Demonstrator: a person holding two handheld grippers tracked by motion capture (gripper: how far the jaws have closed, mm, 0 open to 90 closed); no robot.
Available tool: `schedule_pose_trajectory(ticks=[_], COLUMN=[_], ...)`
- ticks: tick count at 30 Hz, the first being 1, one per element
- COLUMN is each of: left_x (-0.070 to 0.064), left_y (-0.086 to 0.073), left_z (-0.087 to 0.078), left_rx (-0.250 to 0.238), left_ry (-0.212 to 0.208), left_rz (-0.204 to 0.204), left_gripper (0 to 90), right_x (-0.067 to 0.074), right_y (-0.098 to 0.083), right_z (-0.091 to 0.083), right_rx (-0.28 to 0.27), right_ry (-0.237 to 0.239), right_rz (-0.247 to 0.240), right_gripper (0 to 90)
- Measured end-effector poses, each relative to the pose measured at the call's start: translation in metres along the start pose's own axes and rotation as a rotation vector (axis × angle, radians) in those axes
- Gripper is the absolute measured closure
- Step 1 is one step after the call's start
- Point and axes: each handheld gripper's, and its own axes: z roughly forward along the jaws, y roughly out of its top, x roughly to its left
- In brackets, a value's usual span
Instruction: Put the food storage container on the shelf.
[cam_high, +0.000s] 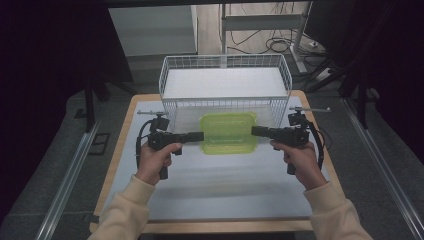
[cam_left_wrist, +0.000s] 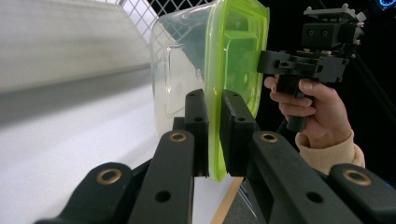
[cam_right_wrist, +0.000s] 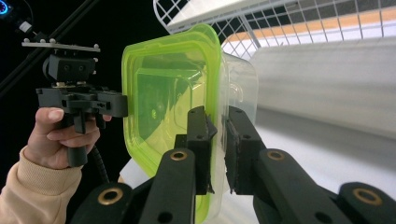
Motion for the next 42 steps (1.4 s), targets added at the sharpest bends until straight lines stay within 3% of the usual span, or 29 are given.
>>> schedule_pose_trajectory(ticks=[13, 22, 42], left_x=[-0.008, -0.008, -0.004], left_y=[0.029, 0.045, 0.086], left_z=[-0.005, -0.005, -0.001], left_rx=[-0.014, -0.024, -0.019], left_ry=[0.014, 0.016, 0.038], left_rz=[0.033, 0.029, 0.029], left_gripper=[83.0, 83.0, 82.9], right_x=[0.007, 0.007, 0.002], right_y=[0.028, 0.048, 0.082], right_z=[0.000, 0.003, 0.009], right_rx=[-0.031, -0.032, -0.043], right_ry=[-0.007, -0.019, -0.038], right_rz=[-0.020, -0.033, -0.006], right_gripper=[81.1, 81.1, 81.1])
